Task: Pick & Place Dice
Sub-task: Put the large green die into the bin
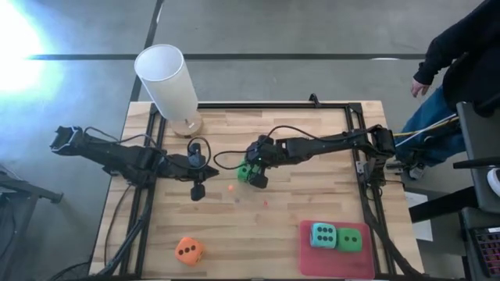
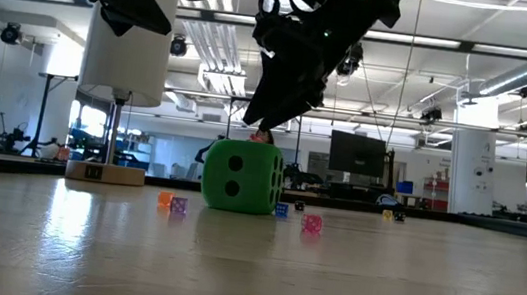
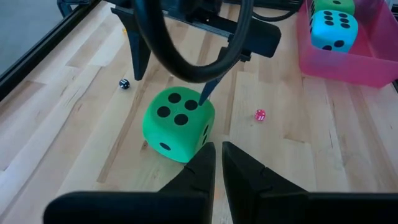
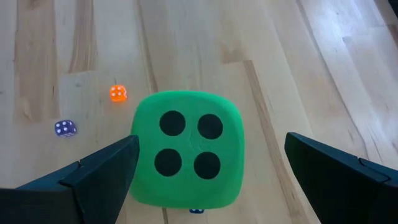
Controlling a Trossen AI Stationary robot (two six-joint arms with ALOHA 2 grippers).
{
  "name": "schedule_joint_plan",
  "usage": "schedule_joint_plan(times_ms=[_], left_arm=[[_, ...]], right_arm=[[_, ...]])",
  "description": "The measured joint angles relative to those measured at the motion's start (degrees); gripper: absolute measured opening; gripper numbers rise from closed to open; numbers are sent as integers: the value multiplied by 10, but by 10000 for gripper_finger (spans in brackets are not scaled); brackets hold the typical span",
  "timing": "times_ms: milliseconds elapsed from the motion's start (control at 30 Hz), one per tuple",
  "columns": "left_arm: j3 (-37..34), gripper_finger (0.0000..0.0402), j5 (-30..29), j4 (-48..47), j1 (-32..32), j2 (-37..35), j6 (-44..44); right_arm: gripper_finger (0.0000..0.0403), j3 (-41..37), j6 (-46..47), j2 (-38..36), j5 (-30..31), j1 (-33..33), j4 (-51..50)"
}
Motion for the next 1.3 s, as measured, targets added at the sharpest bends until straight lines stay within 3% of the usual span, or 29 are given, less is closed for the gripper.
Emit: schedule_joint_plan(times_ms=[1300], left_arm=[[0,36,0,0,0,0,0]], right_arm=[[400,-17,8,1,0,-2,9]])
